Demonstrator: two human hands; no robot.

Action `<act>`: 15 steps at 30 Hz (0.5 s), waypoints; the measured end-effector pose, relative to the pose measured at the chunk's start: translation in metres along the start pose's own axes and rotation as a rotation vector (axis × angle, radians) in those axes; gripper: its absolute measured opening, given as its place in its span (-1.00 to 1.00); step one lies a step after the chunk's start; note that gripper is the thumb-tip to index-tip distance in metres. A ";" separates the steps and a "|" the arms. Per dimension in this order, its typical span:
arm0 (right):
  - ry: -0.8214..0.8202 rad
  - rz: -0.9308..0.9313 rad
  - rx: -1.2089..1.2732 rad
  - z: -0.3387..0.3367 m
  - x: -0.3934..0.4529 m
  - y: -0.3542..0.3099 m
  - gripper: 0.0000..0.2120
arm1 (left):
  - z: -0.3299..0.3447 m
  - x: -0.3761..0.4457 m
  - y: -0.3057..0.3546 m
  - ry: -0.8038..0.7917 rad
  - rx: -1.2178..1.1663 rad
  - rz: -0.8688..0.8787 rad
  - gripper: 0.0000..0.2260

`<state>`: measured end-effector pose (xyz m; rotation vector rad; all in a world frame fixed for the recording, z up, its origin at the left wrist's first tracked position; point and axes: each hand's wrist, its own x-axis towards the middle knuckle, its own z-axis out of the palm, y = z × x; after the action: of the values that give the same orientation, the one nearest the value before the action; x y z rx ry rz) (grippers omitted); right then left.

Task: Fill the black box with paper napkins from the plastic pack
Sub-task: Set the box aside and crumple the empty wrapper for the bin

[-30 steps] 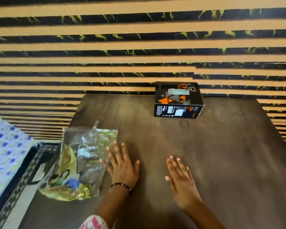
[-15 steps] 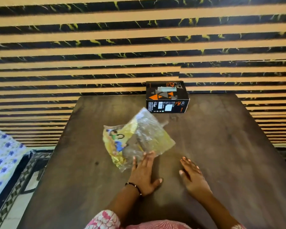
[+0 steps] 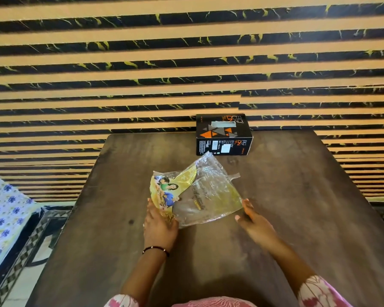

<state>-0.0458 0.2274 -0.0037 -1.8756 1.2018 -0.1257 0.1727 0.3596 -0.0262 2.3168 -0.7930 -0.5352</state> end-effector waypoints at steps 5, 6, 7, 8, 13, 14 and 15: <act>-0.039 0.075 0.222 0.011 0.011 -0.015 -0.63 | 0.010 -0.009 0.006 -0.079 0.006 0.121 -0.21; -0.054 0.104 0.290 0.013 0.009 -0.018 -0.64 | 0.014 -0.012 0.008 -0.095 -0.009 0.145 -0.18; -0.073 0.132 0.338 0.015 0.007 -0.021 -0.64 | 0.019 -0.014 0.009 -0.118 -0.020 0.169 -0.15; -0.087 0.149 0.371 0.018 0.003 -0.025 -0.64 | 0.024 -0.017 0.011 -0.150 -0.027 0.193 -0.13; -0.141 0.115 0.490 0.044 -0.015 -0.038 -0.67 | 0.038 -0.024 0.025 -0.304 -0.074 0.359 -0.12; -0.143 0.116 0.539 0.048 -0.019 -0.040 -0.69 | 0.037 -0.026 0.028 -0.325 -0.081 0.403 -0.17; -0.150 0.129 0.608 0.052 -0.022 -0.040 -0.72 | 0.036 -0.028 0.028 -0.325 -0.094 0.443 -0.24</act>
<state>-0.0042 0.2819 0.0007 -1.2529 1.0306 -0.2446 0.1211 0.3446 -0.0286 1.9070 -1.3594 -0.7334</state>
